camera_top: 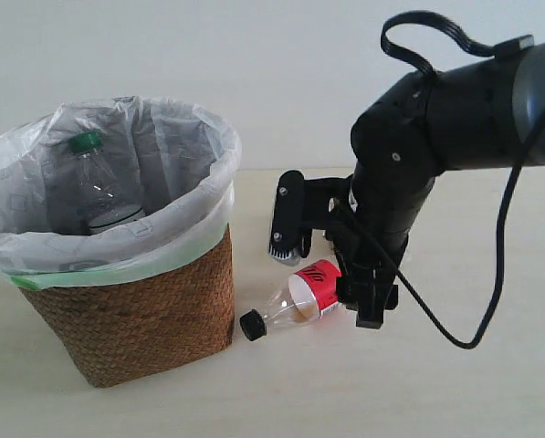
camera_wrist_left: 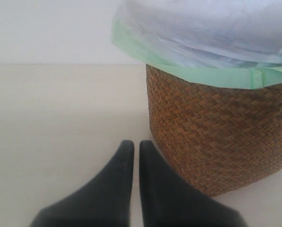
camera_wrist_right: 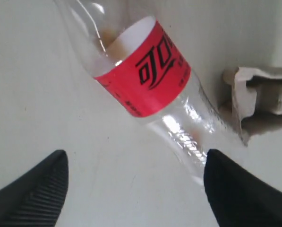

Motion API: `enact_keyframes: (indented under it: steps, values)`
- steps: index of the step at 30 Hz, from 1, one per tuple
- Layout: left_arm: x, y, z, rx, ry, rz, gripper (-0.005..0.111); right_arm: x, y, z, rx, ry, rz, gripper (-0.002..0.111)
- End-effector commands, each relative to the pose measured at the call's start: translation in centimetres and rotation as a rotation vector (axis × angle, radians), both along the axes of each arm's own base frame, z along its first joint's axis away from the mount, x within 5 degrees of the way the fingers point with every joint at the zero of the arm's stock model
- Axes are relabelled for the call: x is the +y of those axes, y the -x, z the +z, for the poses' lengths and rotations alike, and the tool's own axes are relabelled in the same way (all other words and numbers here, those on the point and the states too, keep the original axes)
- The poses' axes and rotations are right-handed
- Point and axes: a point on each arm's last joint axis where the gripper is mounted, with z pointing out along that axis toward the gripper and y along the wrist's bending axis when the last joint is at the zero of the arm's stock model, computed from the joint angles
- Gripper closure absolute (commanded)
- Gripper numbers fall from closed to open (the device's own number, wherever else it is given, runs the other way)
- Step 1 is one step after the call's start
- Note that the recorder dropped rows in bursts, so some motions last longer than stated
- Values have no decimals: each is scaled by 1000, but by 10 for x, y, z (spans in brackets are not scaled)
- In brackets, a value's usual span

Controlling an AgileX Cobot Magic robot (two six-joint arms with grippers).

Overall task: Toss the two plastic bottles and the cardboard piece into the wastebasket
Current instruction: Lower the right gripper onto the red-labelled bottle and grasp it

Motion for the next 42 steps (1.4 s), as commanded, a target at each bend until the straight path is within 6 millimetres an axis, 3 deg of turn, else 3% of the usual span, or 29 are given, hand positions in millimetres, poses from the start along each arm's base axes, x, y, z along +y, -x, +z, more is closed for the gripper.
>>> enact_keyframes:
  steps: [1, 8, 13, 18, 22, 26, 28, 30, 32, 38, 42]
  values:
    - [0, 0, -1, -5, 0, -8, 103, 1, 5, -15, -41, -8, 131, 38]
    - [0, 0, -1, -5, 0, -8, 103, 8, 9, -32, -188, -102, 304, 38]
    - [0, 0, -1, -5, 0, -8, 103, 7, 11, -37, -204, -71, 378, 38]
    - [0, 0, -1, -5, 0, -8, 103, 13, 5, -70, -172, -33, 441, 38]
    - [0, 0, -1, -5, 0, -8, 103, 24, -2, -86, -257, -93, 507, 38]
    - [0, 0, -1, -5, 0, -8, 103, 25, -3, -102, -231, -88, 510, 40]
    - [0, 0, -1, -5, 0, -8, 103, 25, -3, -105, -224, -86, 510, 56]
    - [0, 0, -1, -5, 0, -8, 103, 25, -3, -103, -220, -80, 508, 88]
    - [0, 0, -1, -5, 0, -8, 103, 24, -2, -104, -210, -73, 505, 108]
    - [0, 0, -1, -5, 0, -8, 103, 20, 0, -102, -174, -49, 476, 108]
    - [0, 0, -1, -5, 0, -8, 103, 10, -3, -86, -166, -53, 401, 108]
